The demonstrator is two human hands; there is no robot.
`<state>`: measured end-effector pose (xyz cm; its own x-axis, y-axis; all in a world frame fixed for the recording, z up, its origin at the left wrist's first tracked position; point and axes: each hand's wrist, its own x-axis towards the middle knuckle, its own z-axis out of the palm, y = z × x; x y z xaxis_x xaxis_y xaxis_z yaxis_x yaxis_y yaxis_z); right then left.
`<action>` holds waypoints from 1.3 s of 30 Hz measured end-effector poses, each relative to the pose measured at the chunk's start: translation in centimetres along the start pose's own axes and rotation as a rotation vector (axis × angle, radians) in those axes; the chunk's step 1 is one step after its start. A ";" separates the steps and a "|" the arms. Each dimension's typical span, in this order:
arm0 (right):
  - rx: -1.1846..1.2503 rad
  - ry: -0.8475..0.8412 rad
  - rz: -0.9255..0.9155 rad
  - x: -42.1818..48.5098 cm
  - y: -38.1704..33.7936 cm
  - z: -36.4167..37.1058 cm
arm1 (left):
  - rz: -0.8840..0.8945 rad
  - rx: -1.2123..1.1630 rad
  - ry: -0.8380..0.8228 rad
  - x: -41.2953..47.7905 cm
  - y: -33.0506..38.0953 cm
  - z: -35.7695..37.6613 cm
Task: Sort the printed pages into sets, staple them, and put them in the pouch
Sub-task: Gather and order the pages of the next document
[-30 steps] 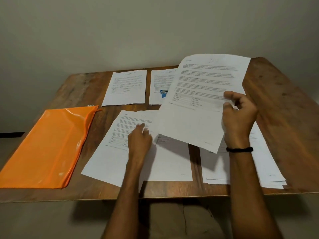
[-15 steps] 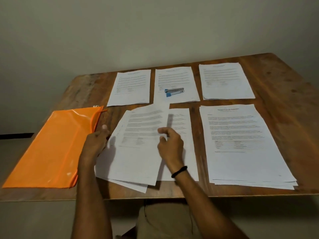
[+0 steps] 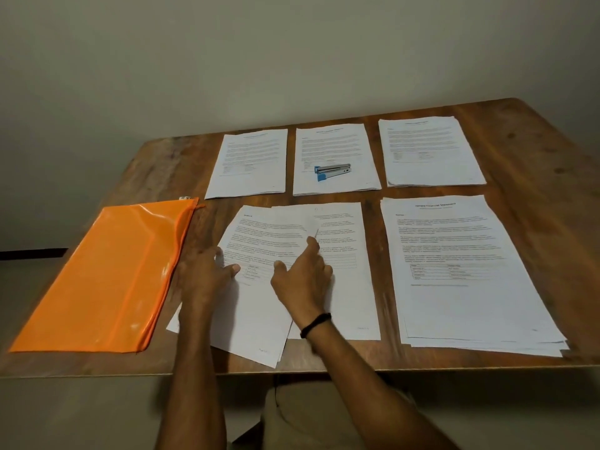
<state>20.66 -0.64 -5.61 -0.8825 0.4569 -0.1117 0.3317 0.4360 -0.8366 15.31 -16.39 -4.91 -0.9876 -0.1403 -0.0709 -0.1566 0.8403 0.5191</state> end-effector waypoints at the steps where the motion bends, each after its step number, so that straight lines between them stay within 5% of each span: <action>1: 0.138 -0.019 0.036 0.2 -0.3 -0.2 | 0.008 0.014 -0.004 0.0 0.1 -0.1; 6: 0.497 -0.118 0.081 0.4 -0.5 -1.5 | 0.003 0.003 -0.042 0.3 -0.4 -0.3; 11: 0.784 -0.172 0.085 2.3 0.6 -5.6 | 0.034 -0.273 -0.023 0.0 0.7 -1.5; 17: 0.964 -0.229 0.069 4.7 2.1 -11.6 | -0.150 -0.734 -0.388 -1.5 4.8 -0.4; 22: 1.104 -0.314 0.085 5.1 3.1 -13.4 | -0.173 -0.834 -0.402 -2.5 6.6 1.1; 25: 0.876 -0.176 0.109 4.8 3.2 -13.5 | -0.141 -0.866 -0.366 -2.0 6.2 1.0; 30: 0.099 0.041 -0.035 4.9 4.7 -10.9 | 0.008 -0.441 -0.099 -0.4 6.2 2.0; 39: -0.204 0.164 -0.099 4.7 5.2 -10.4 | 0.070 -0.140 -0.090 0.0 6.4 4.8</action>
<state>21.67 11.84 -4.95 -0.8537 0.5163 0.0678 0.3212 0.6246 -0.7118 14.21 -8.49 -5.61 -0.9942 -0.0310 -0.1027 -0.0898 0.7643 0.6386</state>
